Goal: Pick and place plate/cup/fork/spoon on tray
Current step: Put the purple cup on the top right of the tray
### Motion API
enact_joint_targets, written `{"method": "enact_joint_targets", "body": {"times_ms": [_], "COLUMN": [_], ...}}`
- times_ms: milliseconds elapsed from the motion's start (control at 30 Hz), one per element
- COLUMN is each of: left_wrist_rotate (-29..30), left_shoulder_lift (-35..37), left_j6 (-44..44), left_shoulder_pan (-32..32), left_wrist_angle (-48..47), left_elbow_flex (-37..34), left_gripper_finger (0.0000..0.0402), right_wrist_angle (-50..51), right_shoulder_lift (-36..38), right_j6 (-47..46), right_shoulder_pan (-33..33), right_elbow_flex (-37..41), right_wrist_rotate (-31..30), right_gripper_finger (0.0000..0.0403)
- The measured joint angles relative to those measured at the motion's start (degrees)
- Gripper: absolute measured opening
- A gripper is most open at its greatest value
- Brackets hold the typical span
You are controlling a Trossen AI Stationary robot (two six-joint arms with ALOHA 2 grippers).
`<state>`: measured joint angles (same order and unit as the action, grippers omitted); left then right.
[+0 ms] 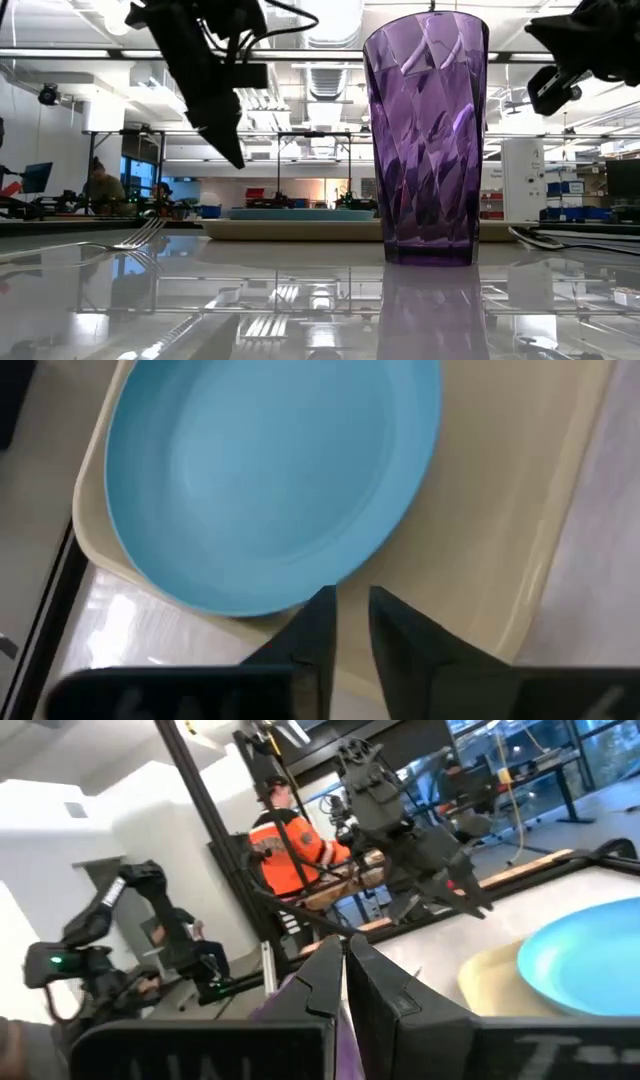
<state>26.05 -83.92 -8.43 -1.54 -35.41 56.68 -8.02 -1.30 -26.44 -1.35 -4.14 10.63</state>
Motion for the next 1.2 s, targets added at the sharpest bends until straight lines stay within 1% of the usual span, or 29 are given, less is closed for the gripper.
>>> {"method": "enact_joint_targets", "body": {"times_ms": [100, 233, 367, 467, 500, 633, 767, 967, 1200], "left_wrist_rotate": [-0.01, 0.92, 5.24, 8.83, 9.19, 9.38, 9.48, 9.43, 9.42], "left_shoulder_lift": [1.09, 4.12, 8.39, 12.32, 13.5, 17.26, 19.47, 19.89, 19.34], "left_j6": [-0.46, -1.74, -1.7, -1.72, -1.7, -1.73, -1.74, -1.57, -1.48], "left_shoulder_pan": [-0.02, 1.1, 2.81, 3.54, 3.63, 3.63, 3.63, 3.63, 3.63], "left_wrist_angle": [1.97, 10.06, 15.26, 18.21, 19.28, 21.07, 22.55, 24.62, 24.8], "left_elbow_flex": [-2.65, -6.74, -9.52, -11.06, -11.38, -12.26, -12.26, -12.26, -12.46], "left_gripper_finger": [0.0007, 0.0005, 0.0001, 0.0001, 0.0001, 0.0001, 0.0001, 0.0001, 0.0001], "right_wrist_angle": [0.07, 0.01, 0.29, 0.15, 0.22, 0.4, 0.53, 0.22, 1.51], "right_shoulder_lift": [0.0, -0.95, -4.27, -8.24, -9.71, -16.59, -23.62, -33.42, -43.17], "right_j6": [-0.06, -0.17, 0.0, 0.54, 0.77, 2.47, 5.13, 9.84, 13.56], "right_shoulder_pan": [0.39, 0.38, 0.38, 0.38, 0.38, 0.39, 1.46, 7.17, 18.39], "right_elbow_flex": [-0.81, -2.71, -5.06, -6.91, -7.59, -11.04, -15.63, -23.38, -30.2], "right_wrist_rotate": [-0.1, -1.49, -2.07, -2.27, -2.53, -3.16, -3.16, -3.48, -12.52], "right_gripper_finger": [0.0009, 0.0009, 0.0009, 0.0009, 0.0009, 0.0009, 0.0009, 0.0009, 0.0009]}}
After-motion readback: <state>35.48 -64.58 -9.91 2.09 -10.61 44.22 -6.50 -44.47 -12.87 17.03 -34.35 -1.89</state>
